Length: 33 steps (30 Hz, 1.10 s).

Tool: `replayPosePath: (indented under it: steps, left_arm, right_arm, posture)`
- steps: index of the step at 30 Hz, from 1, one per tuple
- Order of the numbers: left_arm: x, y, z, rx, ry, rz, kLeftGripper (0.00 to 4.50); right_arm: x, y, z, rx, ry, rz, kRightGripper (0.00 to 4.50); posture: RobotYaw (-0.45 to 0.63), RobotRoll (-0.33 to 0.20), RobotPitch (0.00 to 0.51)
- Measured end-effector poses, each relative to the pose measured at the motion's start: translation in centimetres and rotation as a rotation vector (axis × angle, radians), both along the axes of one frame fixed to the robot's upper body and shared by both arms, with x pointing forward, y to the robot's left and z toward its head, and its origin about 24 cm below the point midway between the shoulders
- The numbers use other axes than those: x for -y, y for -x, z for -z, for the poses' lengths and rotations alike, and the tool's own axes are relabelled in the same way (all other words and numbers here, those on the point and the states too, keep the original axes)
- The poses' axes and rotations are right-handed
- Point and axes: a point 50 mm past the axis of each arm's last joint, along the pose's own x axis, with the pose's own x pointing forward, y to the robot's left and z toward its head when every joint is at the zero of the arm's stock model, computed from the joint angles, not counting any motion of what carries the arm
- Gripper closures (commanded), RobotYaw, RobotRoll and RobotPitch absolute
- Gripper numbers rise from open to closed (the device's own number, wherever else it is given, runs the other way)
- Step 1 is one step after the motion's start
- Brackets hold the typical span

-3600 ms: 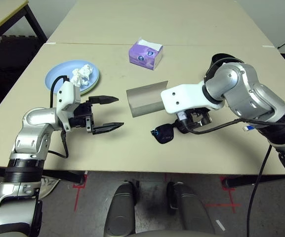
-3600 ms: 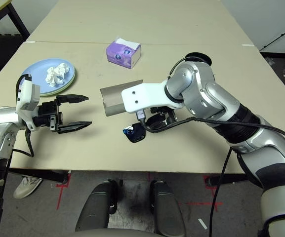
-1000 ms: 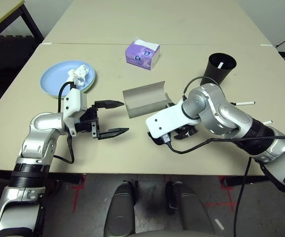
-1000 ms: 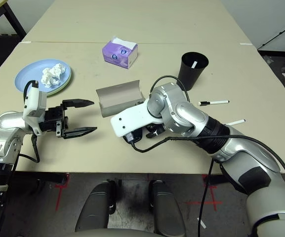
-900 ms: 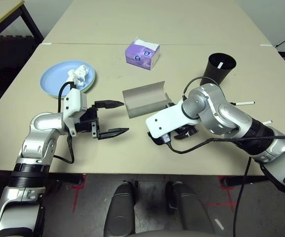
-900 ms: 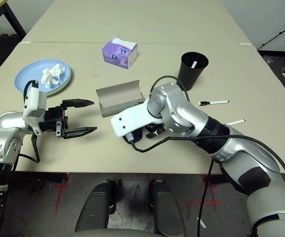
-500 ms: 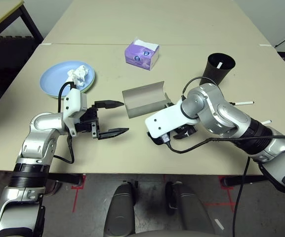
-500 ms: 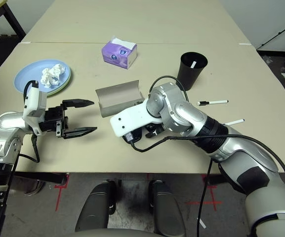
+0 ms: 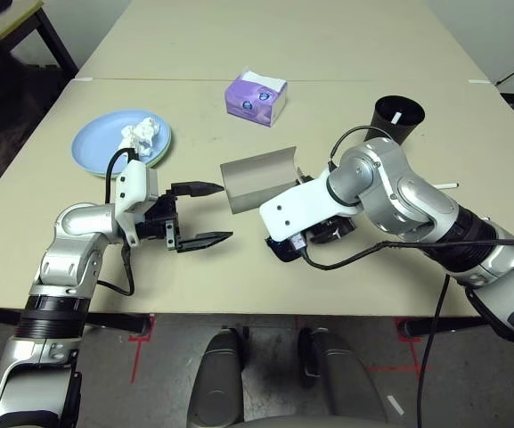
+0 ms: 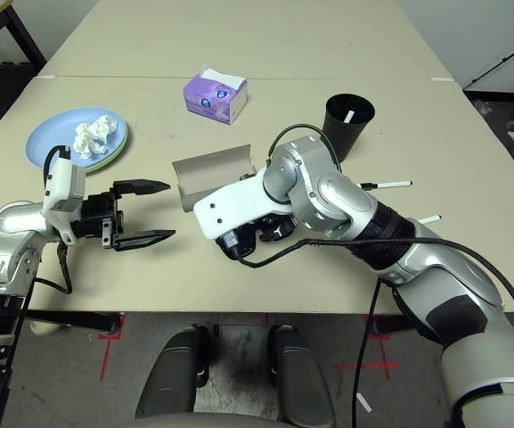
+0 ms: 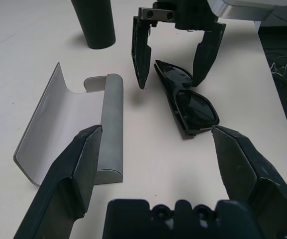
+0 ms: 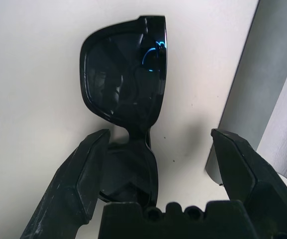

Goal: Organize and tidy the items on the table.

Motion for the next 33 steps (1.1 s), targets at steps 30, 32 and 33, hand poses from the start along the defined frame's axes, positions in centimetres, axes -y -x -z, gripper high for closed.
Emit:
replayPosePath:
  steps: [30, 32, 33]
  left_arm:
    - [0.00, 0.01, 0.03, -0.001, 0.000, -0.001, 0.00]
    - [0.00, 0.01, 0.03, -0.001, -0.001, -0.001, 0.00]
    - [0.00, 0.01, 0.03, -0.001, -0.001, -0.001, 0.00]
  right_arm:
    - [0.10, -0.18, 0.85, -0.008, 0.023, 0.012, 0.39]
    - [0.10, -0.21, 0.90, -0.010, 0.023, 0.013, 0.91]
    - [0.11, -0.25, 0.95, -0.012, 0.024, 0.013, 1.30]
  posture:
    - [0.01, 0.000, 0.149]
    - [0.01, 0.000, 0.149]
    - [0.01, 0.000, 0.149]
